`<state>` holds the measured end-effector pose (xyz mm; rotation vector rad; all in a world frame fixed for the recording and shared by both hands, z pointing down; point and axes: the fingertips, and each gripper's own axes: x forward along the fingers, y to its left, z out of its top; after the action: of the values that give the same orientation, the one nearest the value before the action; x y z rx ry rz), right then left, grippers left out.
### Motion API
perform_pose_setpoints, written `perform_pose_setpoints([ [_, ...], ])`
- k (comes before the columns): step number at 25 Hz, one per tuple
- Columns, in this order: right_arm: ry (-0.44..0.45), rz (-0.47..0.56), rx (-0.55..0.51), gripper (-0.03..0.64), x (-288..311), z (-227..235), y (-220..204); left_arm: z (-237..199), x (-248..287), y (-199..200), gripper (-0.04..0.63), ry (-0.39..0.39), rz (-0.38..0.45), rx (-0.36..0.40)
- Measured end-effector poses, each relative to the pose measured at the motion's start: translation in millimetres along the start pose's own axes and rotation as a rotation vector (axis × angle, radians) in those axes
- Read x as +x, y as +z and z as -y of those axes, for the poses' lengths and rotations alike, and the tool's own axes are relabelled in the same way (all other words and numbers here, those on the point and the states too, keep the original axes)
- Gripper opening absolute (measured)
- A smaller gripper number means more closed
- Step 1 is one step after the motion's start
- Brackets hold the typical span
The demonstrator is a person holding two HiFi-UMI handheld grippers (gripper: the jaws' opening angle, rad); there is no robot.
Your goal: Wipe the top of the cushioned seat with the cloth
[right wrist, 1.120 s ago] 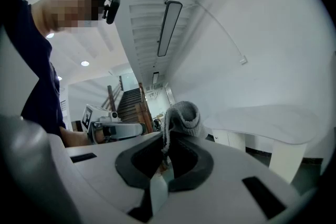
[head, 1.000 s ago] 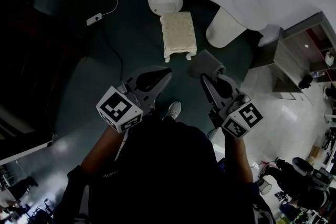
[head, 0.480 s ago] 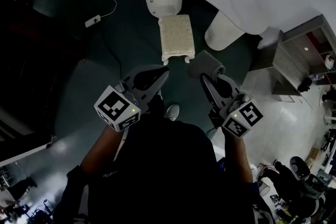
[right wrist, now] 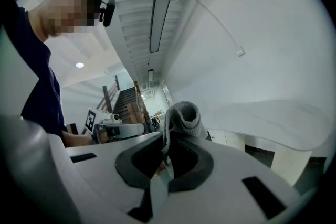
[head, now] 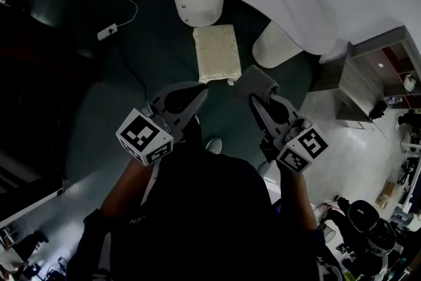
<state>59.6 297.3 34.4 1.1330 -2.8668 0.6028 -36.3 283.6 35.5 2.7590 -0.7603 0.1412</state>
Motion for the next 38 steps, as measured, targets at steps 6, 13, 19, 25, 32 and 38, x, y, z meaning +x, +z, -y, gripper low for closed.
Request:
perform_pose_setpoints([
  [6,-0.022,-0.029,0.027,0.032,72,39,7,-83,17,5,0.008,-0.010,-0.009,-0.029],
  [13,-0.055,-0.071,0.042,0.032,166,85,17,-185,38,8,0.008,-0.047,-0.042,-0.044],
  [19,-0.080,-0.107,0.018,0.032,222,117,27,-244,55,7,0.008,-0.074,-0.085,-0.046],
  [25,-0.084,-0.170,0.059,0.032,256,151,4,-282,69,-12,0.008,-0.059,-0.108,-0.100],
  [32,-0.061,-0.245,0.103,0.032,289,209,-36,-324,107,-55,0.008,-0.012,-0.169,-0.158],
  [38,-0.018,-0.325,0.110,0.032,323,269,-84,-363,146,-94,0.008,0.036,-0.201,-0.174],
])
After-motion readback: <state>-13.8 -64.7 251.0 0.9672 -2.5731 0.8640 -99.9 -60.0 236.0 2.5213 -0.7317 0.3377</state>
